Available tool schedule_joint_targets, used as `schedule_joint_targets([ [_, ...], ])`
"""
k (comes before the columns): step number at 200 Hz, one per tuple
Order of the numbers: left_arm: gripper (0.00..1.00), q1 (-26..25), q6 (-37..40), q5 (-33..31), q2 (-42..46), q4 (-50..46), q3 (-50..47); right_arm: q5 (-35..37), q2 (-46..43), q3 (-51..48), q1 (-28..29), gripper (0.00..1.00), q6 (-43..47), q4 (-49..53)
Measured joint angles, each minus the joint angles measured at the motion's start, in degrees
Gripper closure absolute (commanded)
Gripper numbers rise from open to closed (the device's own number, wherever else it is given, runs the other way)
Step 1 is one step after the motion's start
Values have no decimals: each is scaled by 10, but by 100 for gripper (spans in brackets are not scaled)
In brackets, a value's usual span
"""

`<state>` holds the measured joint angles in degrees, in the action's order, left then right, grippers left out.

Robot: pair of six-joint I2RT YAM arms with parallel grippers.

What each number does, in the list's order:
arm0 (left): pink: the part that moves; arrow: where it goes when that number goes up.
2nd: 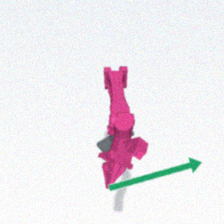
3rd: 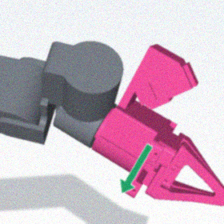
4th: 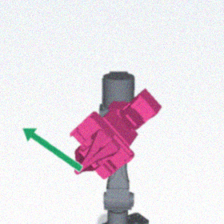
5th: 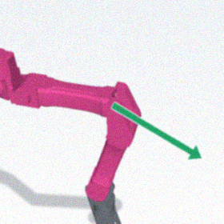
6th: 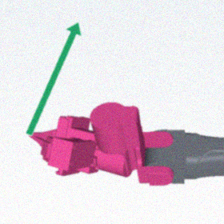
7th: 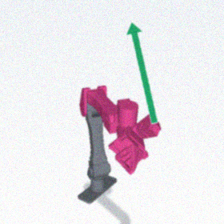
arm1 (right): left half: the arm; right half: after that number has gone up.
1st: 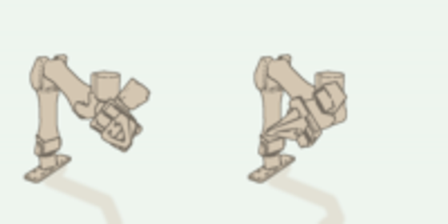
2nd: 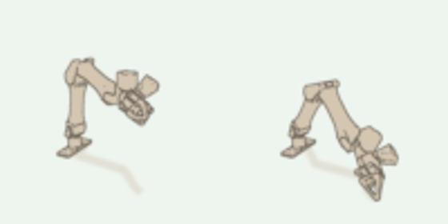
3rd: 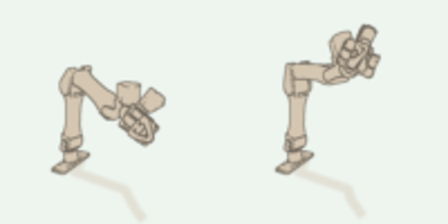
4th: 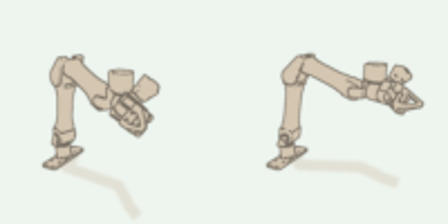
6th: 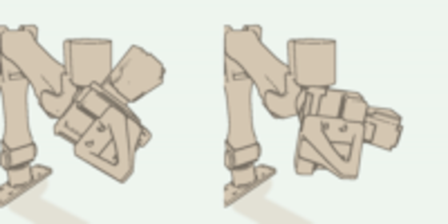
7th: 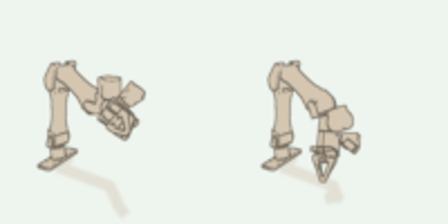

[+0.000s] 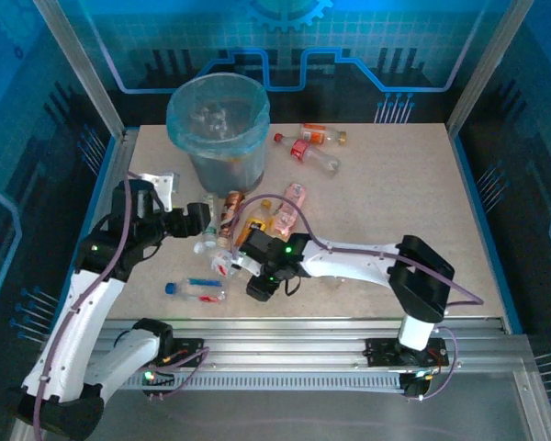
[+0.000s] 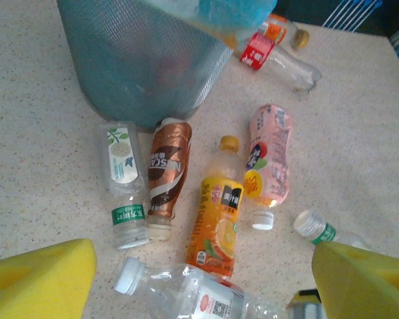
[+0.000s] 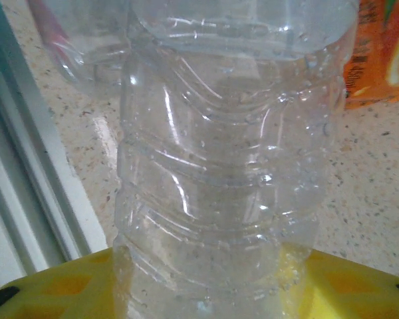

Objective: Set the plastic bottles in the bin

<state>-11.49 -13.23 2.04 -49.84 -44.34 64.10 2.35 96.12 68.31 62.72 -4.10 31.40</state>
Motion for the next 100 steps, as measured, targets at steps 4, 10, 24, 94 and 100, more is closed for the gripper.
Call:
schedule_joint_targets([
  [4,15,0,-3,-2,0,0,5,-1,-7,-3,0,45,0,0],
  [10,15,0,-9,-3,0,0,10,-3,-19,-7,0,45,-1,-1],
  [24,15,0,-22,-7,4,2,22,-9,-47,-19,-1,45,-2,-5],
  [94,15,0,-91,25,20,49,43,-45,-204,-57,-59,47,-14,-41],
  [100,15,0,-97,38,17,57,43,-49,-217,-58,-66,47,-15,-45],
])
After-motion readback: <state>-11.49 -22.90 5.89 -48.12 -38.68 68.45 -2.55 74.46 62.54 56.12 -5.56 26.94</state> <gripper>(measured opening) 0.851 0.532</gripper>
